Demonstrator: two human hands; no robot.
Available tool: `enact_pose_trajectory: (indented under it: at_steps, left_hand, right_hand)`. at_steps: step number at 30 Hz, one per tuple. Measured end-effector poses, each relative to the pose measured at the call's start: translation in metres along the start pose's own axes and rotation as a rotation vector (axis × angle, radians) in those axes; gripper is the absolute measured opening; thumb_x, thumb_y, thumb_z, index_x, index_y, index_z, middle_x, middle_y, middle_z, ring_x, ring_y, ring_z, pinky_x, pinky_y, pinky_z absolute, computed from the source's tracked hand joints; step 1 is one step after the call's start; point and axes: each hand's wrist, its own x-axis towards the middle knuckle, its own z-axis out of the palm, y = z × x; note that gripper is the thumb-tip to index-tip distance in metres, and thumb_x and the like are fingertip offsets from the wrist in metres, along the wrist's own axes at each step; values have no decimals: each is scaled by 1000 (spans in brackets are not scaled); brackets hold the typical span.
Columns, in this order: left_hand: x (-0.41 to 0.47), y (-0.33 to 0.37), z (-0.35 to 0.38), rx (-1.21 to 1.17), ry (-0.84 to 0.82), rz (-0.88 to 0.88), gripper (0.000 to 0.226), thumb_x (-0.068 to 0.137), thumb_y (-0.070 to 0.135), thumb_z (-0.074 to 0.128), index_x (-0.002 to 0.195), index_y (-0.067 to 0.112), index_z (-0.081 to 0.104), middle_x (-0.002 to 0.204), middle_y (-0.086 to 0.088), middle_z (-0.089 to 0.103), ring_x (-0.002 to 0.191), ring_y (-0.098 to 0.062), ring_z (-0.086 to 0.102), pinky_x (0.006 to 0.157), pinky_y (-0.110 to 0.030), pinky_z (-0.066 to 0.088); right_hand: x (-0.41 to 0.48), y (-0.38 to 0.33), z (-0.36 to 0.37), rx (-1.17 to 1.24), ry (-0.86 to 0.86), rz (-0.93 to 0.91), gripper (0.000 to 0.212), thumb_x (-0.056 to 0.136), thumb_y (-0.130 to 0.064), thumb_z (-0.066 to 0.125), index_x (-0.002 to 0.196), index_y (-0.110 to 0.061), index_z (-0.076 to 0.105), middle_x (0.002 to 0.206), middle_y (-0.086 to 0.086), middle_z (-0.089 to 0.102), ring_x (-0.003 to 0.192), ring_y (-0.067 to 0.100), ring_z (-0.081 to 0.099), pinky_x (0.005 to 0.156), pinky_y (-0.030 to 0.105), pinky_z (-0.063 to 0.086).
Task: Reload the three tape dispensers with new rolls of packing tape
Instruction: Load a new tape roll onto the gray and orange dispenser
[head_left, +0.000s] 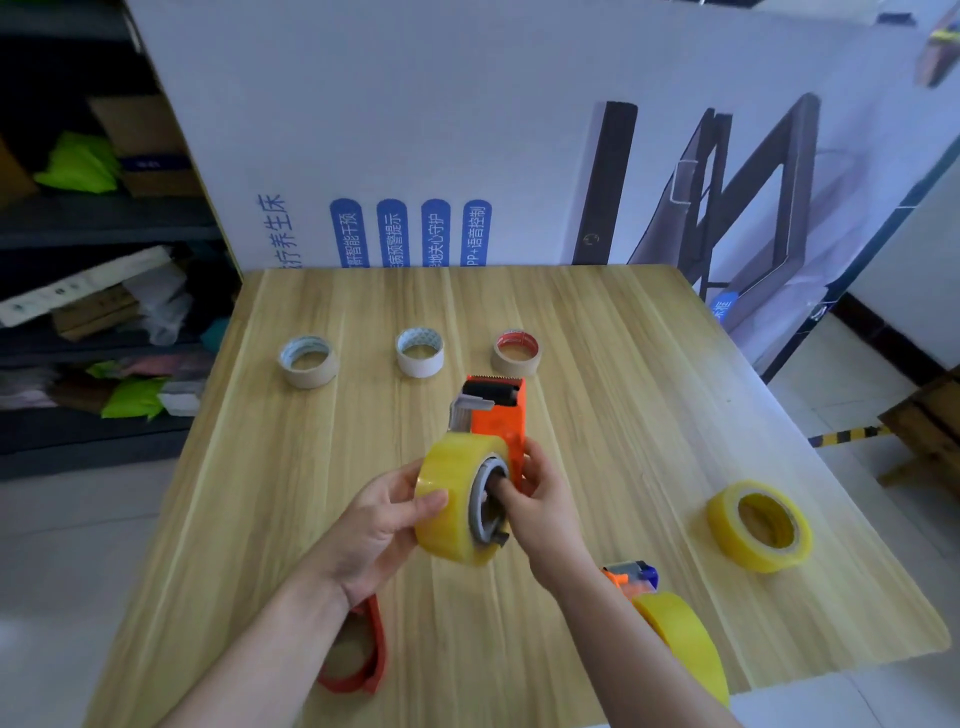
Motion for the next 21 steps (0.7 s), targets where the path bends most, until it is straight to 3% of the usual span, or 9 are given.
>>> enact_pose_trajectory:
  at_steps: [5,10,13,16,18,21]
  left_hand:
    - [-12,26,22,81,16,93,66,56,23,90,115,6,66,116,-21,67,102,-29,67,81,-32,56]
    - [-26,47,40,184,-96,125,46,74,15,73,119,6,64,117,-25,65,106,-35,64,95,-44,51]
    - [-33,52,50,255,-54,248,41,74,16,72,114,8,67,112,-23,68,102,-34,66,91,-43,51]
    - [-38,59,59,310,31,379,35,76,14,70,110,10,68,107,-18,71,101,-32,67,83,-31,54]
    - [-40,66,64,342,69,448,35,79,14,67,114,10,65,109,-14,71,103,-29,67,83,-29,54]
    - [-44,78,73,417,111,521,35,86,19,64,121,14,59,115,-7,69,108,-19,65,85,-25,53]
  right_hand:
    - [-4,-33,2,140,-57,-85,38,92,3,58,109,-30,62,92,-7,77,86,8,72,66,19,55]
    - [-11,-60,7,172,-179,-164,42,94,0,56,100,-40,67,87,1,71,71,10,66,54,23,51]
    - [-14,-74,12,210,-213,-181,49,93,4,54,118,-37,60,100,-1,71,85,12,67,64,26,54]
    - [-20,-88,15,194,-64,-247,44,95,-2,55,133,-23,54,129,-4,63,120,16,59,93,34,52]
    - [-29,-99,16,179,-4,-340,24,96,-17,54,117,-18,66,115,2,70,112,17,63,91,33,51]
    - [-47,-114,20,128,-203,-444,38,90,-41,54,99,-9,73,95,18,71,89,23,64,81,39,51]
